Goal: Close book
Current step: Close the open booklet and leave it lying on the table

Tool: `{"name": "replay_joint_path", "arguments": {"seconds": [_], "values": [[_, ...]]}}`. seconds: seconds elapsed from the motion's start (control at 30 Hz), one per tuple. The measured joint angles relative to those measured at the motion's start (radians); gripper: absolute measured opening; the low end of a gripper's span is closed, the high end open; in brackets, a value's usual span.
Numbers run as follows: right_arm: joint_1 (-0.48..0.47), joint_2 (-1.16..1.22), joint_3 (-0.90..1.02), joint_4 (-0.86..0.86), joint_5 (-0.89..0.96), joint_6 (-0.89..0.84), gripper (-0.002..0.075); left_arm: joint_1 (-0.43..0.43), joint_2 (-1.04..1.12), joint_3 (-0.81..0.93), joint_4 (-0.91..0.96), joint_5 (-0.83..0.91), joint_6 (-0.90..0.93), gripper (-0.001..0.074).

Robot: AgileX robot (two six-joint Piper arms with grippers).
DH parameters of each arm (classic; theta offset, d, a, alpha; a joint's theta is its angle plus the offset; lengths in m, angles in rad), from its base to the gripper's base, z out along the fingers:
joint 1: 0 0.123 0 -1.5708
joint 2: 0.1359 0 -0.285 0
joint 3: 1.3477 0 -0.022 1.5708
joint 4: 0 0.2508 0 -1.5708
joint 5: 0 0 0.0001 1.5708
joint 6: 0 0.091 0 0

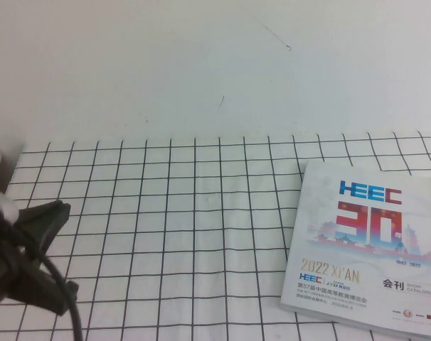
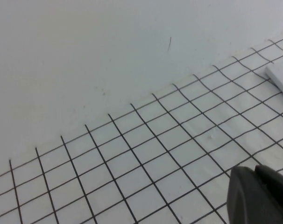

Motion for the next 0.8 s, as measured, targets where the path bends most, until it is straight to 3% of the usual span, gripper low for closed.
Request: {"name": "replay_joint_path", "arguments": {"seconds": [0.27, 0.47, 0.8], "values": [[0.000, -0.060, 0.024, 0.040, -0.021, 0.000, -0.0003, -0.085, -0.201, 0.110, -0.012, -0.047, 0.059, -0.0004], [0.000, -0.060, 0.028, 0.119, 0.114, 0.004, -0.0003, -0.087, -0.249, 0.130, -0.014, -0.024, 0.069, -0.0004], [0.000, -0.060, 0.028, 0.135, 0.127, 0.004, -0.0003, -0.087, -0.249, 0.131, -0.014, -0.008, 0.070, -0.0004]]}}
